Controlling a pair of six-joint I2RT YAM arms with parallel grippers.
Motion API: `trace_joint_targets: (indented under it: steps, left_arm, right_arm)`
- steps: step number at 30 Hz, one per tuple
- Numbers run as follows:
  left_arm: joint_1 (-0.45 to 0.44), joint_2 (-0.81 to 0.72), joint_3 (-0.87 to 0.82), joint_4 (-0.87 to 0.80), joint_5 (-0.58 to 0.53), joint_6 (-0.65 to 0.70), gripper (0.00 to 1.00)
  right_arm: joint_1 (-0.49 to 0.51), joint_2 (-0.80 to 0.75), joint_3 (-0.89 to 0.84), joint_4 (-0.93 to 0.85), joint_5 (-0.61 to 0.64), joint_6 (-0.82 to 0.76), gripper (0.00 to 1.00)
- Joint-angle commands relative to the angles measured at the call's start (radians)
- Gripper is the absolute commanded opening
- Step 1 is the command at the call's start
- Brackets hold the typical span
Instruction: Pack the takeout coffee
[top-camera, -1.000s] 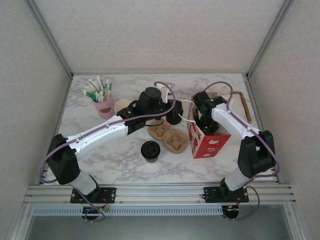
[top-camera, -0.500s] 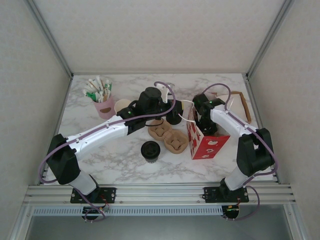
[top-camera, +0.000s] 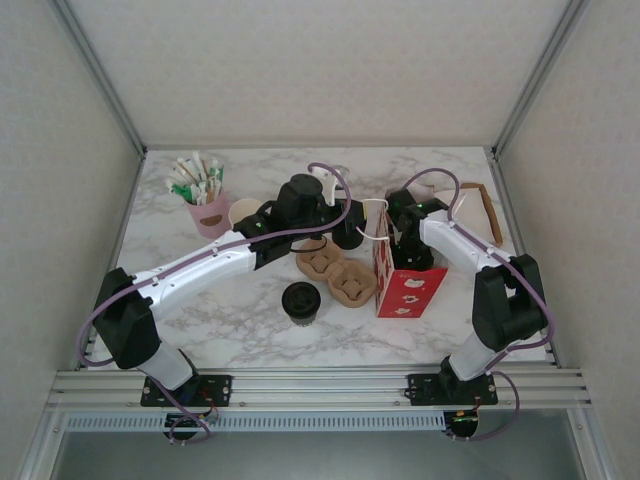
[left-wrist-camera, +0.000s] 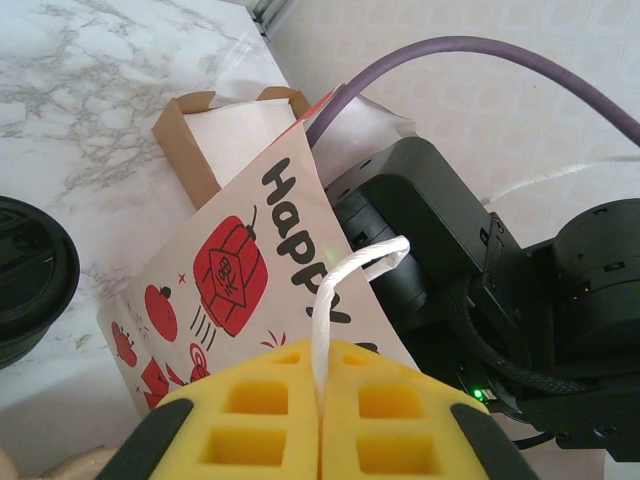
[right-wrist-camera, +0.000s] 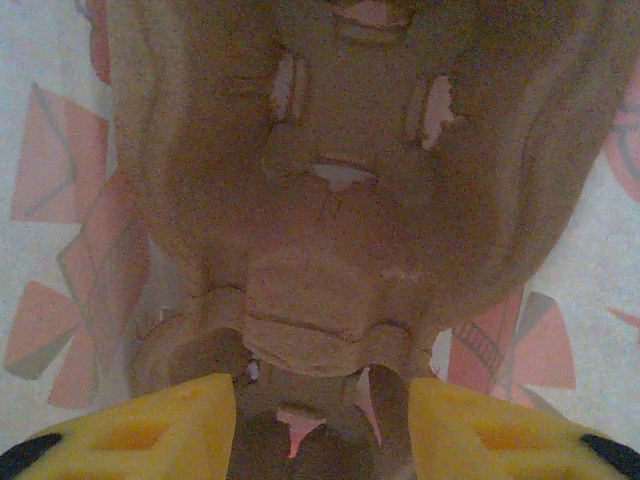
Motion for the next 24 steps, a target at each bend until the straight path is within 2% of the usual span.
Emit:
trace_joint_targets:
  steps: [1, 14, 24]
  left_arm:
    - [0.006, -0.03, -0.005, 0.022, -0.025, -0.003, 0.0]
    - [0.006, -0.031, -0.002, 0.031, -0.093, -0.003, 0.0]
    - [0.006, 0.002, 0.021, 0.025, -0.115, -0.008, 0.06]
  right_arm:
    - [-0.004, 0.011, 0.026, -0.043, 0.012, 0.004, 0.51]
    - [-0.016, 0.059, 0.21, -0.08, 0.051, -0.051, 0.53]
    - [-0.022, 0.01, 0.224, -0.098, 0.034, -0.055, 0.57]
